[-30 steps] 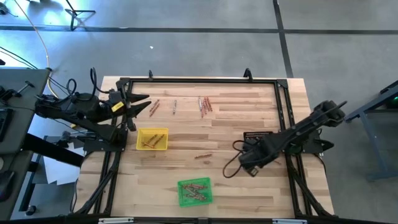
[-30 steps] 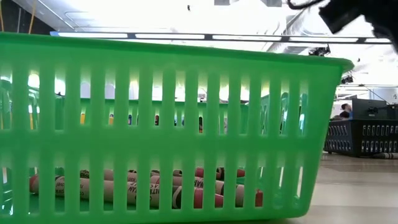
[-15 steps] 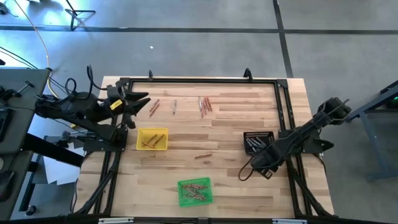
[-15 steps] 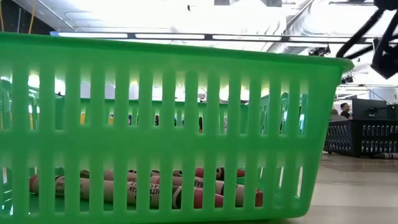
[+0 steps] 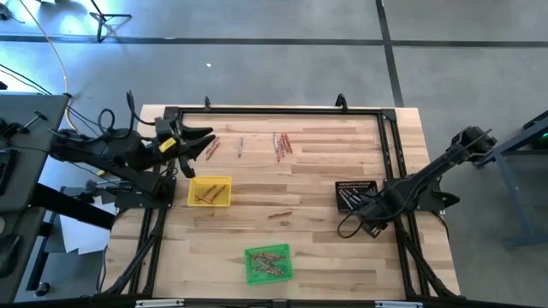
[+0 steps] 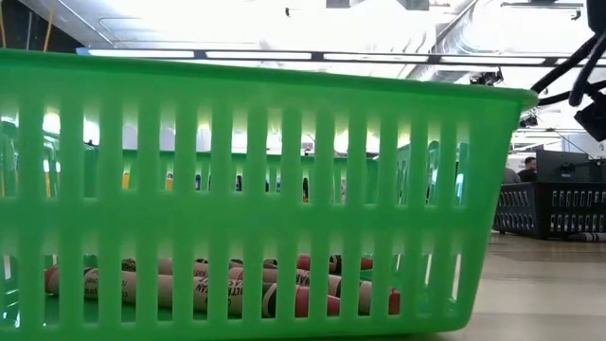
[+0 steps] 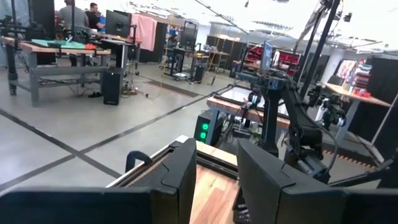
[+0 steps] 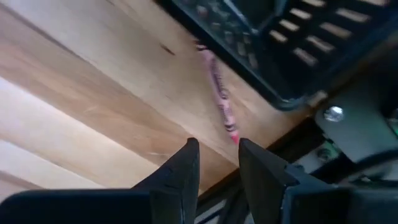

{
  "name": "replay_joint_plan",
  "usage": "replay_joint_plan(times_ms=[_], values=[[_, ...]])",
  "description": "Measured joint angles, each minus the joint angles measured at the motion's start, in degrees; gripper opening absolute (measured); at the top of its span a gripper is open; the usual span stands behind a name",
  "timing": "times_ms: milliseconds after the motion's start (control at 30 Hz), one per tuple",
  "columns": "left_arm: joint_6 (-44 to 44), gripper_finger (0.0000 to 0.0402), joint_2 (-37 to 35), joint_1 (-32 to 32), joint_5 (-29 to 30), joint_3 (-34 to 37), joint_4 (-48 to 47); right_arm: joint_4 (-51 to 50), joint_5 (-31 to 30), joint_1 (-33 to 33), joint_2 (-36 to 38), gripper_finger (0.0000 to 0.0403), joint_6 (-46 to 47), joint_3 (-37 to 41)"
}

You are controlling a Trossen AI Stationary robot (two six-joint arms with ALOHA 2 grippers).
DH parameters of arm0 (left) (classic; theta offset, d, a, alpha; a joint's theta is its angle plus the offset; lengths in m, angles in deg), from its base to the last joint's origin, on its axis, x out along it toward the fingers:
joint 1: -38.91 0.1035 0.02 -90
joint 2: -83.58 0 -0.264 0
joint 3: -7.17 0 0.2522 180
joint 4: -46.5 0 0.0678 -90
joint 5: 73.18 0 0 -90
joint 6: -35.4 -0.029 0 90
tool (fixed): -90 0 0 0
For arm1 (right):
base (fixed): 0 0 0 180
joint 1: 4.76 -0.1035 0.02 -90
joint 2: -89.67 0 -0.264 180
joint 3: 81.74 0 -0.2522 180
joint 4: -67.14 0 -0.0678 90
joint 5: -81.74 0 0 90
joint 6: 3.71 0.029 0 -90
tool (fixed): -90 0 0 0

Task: Sort crayons
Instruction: Put the bottom gray crayon into the black bin

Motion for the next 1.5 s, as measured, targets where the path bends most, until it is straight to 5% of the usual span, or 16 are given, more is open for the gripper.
replay_joint_plan(times_ms=[900, 1167, 1500], values=[[0.0, 0.0101, 8.5, 0.0, 0.0, 0.0, 7.0, 9.3, -4.3, 8.4, 0.4, 0.0106, -1.1, 4.6], [-0.1, 0.0101, 8.5, 0.0, 0.0, 0.0, 6.9, 11.1, -10.5, 11.7, 0.4, 0.0106, -0.2, 4.6], [-0.1, 0.0101, 8.5, 0.0, 0.0, 0.0, 6.4, 14.2, -11.4, 13.7, -1.0, 0.0106, -8.7, 4.6]])
